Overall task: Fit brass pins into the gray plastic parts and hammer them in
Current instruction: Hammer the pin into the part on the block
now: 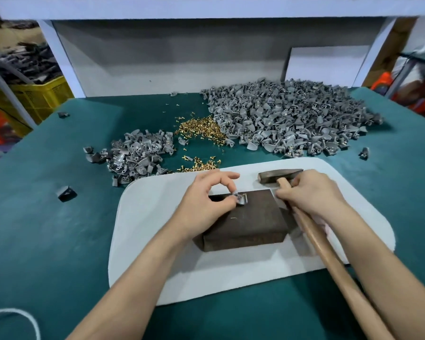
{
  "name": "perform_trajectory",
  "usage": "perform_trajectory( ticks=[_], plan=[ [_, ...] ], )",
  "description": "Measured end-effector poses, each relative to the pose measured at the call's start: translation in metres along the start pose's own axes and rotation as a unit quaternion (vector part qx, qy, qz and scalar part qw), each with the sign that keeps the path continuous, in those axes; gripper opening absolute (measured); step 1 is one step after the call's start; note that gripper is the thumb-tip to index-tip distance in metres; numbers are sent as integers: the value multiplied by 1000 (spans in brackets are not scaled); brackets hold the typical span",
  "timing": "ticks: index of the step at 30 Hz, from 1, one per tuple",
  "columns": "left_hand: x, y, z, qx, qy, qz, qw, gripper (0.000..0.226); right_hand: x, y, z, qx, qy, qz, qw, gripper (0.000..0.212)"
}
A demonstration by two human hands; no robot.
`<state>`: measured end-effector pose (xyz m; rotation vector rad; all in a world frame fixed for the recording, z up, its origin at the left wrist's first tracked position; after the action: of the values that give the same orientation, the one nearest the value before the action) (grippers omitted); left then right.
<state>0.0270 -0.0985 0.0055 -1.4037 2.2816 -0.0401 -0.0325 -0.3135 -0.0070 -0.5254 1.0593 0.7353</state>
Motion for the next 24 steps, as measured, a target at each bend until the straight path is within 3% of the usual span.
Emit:
perform_trajectory(
  ticks=[3, 6, 8, 11, 15, 19, 24],
  plan=[
    [3, -1, 6, -17, 17, 20, 1000, 22, 7, 14, 0, 38, -248, 79, 965, 15],
    [4, -1, 6, -28, 47, 31, 998, 24, -11, 25, 9, 19, -345, 67, 936, 12],
    [4, -1, 6, -31, 58, 34, 997, 24, -28, 34, 25, -21, -337, 64, 939, 11],
    [4, -1, 7, -41, 77, 33, 996, 22, -37, 58, 58, -87, -281, 94, 951, 30],
    [8, 0, 8, -56, 127, 47, 989, 25, -45, 90, 99, -196, -137, 30, 970, 34],
    [7, 0, 8, -50, 116, 42, 991, 28, -51, 89, 106, -201, -54, 28, 978, 37],
    [6, -1, 10, -49, 102, 34, 993, 29, -74, 80, 109, -218, -86, -27, 972, 31]
  ],
)
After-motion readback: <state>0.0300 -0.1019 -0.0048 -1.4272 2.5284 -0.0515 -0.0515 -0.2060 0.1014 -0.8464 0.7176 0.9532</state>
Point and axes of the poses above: each hand's wrist, its own y-axis away from the middle knuckle, its own x-axis out of the palm, z = x × y, the point moved 10 cm from there along -y, towards the middle knuckle, and after that the axes turned 7 degrees about -z, right-handed, at the moved point
